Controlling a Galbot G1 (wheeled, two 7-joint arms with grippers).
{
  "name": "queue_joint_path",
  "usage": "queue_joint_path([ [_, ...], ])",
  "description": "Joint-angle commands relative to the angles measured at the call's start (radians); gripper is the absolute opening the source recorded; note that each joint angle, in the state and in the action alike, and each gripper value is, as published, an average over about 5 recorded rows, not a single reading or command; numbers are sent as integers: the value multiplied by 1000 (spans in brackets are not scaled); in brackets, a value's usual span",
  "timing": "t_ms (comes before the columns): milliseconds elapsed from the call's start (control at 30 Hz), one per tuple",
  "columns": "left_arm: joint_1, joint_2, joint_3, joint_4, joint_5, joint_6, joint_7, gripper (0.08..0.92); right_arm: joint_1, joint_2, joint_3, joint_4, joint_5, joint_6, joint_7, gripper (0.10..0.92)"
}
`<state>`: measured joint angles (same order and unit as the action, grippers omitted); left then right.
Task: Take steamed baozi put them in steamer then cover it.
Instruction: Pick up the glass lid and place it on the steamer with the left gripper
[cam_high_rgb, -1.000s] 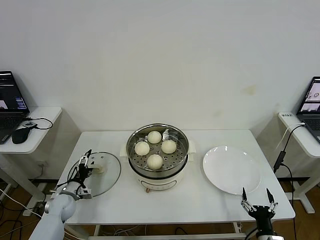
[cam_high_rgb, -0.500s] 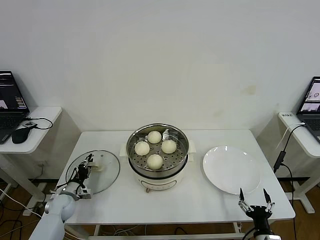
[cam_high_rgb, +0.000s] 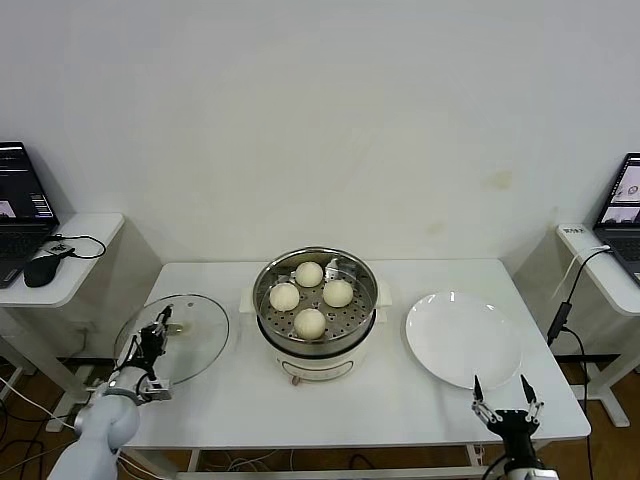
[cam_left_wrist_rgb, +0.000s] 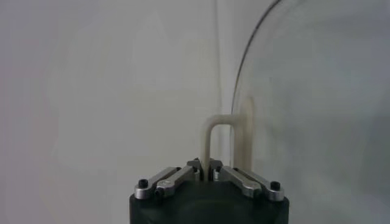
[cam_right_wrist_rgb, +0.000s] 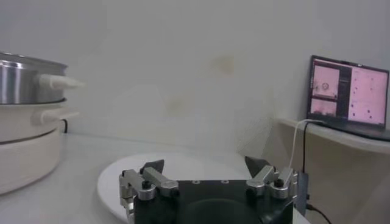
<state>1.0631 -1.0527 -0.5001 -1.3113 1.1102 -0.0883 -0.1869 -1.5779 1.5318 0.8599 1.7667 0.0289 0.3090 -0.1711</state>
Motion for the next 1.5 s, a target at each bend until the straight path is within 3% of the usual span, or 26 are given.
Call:
queue_joint_path([
  [33, 176, 63, -124, -383, -115, 135, 92, 140, 4, -13, -27, -8, -31, 12, 2, 823],
  [200, 232, 111, -142, -561, -213, 232, 156, 140, 8, -24, -45, -20, -54, 21, 7, 823],
  [400, 198, 154, -62, -653, -284, 283, 179, 140, 21, -26, -68, -33, -87, 29, 22, 823],
  [633, 82, 189, 177, -684, -361, 365, 204, 140, 28, -17, -90, -32, -112, 26, 35, 823],
  [833, -86, 185, 368, -641, -344, 435, 218, 140, 42, 3, -109, -38, -136, 14, 59, 823],
  [1133, -287, 75, 532, -534, -239, 563, 291, 140, 87, 44, -119, -56, -259, -37, 139, 823],
  [1500, -304, -68, 543, -515, 84, 672, 506, 140, 106, 47, -122, -74, -359, -101, 205, 823],
])
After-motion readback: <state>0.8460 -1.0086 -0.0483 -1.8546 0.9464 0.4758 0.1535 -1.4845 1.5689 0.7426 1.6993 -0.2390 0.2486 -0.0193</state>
